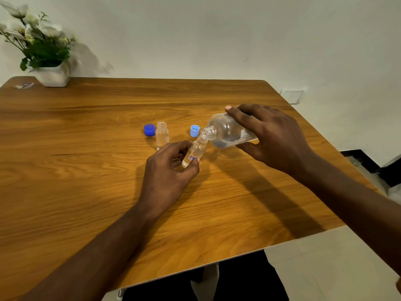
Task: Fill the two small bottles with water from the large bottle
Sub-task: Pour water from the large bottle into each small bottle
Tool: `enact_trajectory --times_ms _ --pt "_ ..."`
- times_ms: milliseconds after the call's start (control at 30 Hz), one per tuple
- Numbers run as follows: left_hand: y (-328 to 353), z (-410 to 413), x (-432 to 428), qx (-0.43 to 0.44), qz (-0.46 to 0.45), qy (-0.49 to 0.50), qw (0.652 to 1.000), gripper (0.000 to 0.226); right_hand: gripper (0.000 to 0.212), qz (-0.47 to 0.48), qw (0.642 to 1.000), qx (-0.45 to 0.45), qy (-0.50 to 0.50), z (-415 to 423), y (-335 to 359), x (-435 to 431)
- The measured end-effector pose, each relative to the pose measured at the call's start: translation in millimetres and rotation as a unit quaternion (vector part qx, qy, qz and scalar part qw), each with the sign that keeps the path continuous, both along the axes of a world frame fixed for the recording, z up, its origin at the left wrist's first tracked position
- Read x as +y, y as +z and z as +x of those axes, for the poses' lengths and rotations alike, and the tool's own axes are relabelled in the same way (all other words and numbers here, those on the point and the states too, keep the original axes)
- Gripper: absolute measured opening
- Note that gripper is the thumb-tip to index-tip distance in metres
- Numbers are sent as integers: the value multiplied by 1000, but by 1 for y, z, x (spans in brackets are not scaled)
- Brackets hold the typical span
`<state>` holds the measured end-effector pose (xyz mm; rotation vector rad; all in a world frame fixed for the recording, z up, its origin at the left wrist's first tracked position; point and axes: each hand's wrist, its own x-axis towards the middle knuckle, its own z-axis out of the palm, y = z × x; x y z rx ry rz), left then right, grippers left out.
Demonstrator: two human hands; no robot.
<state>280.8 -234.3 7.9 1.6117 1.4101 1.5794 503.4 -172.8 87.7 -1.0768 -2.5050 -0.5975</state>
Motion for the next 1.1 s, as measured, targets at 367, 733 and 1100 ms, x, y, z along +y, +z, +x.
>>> enact_trajectory --times_ms 367,733,1100 --pt "1 0 1 1 -2 3 1000 34 71 -1 1000 -2 -2 0 1 2" --pt "2 0 0 -1 -1 -4 1000 32 69 -2 1000 -7 0 3 0 4" --pt "1 1 0 -4 -3 -4 1000 33 70 -7 1000 -11 0 3 -1 4"
